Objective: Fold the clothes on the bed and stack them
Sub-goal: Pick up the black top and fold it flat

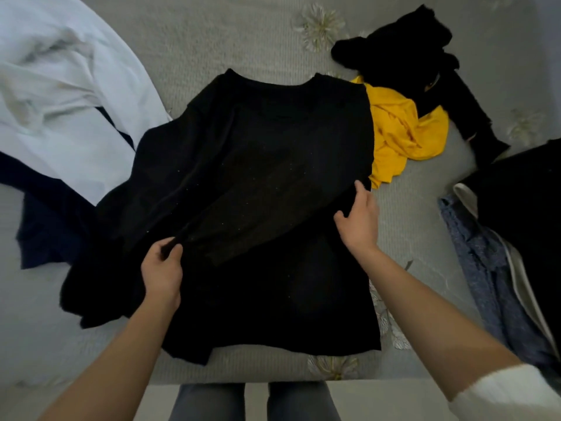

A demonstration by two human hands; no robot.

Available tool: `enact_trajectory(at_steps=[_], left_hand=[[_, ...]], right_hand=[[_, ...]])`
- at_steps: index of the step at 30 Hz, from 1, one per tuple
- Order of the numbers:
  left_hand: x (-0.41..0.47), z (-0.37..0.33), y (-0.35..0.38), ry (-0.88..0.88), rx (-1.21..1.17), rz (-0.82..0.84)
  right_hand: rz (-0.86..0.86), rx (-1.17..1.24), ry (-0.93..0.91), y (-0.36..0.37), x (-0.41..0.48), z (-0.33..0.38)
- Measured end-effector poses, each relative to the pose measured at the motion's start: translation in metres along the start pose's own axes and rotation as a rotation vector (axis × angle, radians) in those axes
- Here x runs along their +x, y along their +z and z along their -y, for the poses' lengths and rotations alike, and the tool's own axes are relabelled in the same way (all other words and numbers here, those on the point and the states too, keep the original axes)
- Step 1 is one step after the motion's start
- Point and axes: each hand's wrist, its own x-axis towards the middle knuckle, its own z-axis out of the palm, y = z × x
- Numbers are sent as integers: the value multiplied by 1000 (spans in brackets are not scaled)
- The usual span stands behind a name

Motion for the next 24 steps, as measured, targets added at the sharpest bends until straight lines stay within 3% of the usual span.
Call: enact_trajectory(at_steps=[2, 5, 8, 12, 16, 20, 24], left_hand=[[9, 5, -4, -50, -63, -60], [15, 5, -7, 11, -57, -84], [17, 7, -6, 36, -33, -70], [18, 13, 0, -58, -61, -26], [17, 18, 8, -28, -26, -95], [12, 17, 12, -2, -83, -188], [3, 24, 15, -95, 3, -130]], right_hand=[[-24, 52, 136, 6, 15, 1], [-6, 44, 266, 10, 36, -9], [68, -156, 206, 10, 53, -15], [75, -286, 102, 9, 78, -16], [70, -282, 31, 8, 102, -22], [-53, -298, -75, -12, 118, -33], [-3, -445, 6, -42, 114, -60]])
